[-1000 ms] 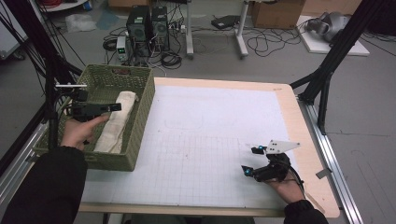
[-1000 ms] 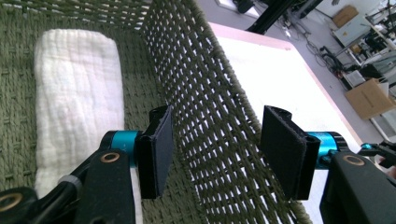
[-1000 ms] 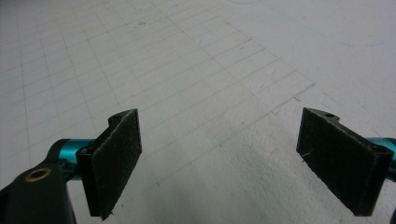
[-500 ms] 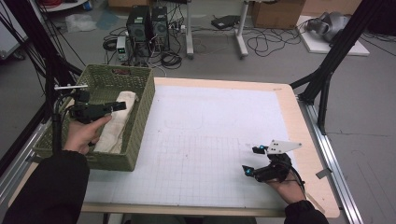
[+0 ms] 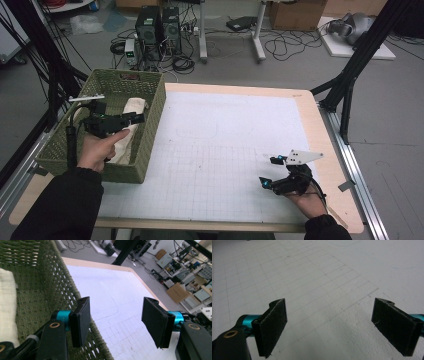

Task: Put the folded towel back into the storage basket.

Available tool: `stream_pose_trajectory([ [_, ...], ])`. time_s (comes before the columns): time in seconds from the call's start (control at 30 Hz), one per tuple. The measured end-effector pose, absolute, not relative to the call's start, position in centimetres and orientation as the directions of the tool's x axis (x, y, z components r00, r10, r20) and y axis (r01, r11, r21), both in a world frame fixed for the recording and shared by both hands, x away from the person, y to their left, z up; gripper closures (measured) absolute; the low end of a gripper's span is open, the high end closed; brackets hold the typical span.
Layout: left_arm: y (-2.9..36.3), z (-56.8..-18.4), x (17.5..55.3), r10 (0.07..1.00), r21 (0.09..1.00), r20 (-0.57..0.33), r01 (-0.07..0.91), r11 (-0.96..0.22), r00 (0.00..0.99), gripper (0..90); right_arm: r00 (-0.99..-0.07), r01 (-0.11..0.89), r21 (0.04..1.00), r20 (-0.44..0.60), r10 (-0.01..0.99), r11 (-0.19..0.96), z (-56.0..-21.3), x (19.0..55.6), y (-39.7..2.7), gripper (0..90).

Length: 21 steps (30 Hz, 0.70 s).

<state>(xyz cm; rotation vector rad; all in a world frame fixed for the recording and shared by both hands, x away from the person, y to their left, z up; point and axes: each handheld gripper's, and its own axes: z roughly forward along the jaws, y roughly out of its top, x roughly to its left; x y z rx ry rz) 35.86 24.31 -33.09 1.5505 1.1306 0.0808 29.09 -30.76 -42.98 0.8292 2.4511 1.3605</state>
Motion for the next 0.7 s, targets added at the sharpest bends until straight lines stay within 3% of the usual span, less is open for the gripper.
stream_pose_trajectory([
  [0.7, 19.3, -32.8, 34.3, 0.683, 0.833, -0.425, 0.551, 0.04, 0.594, 37.3, -0.817, 0.366, 0.837, 0.08, 0.571, 0.406, -42.8, 29.1, -30.8, 12.3],
])
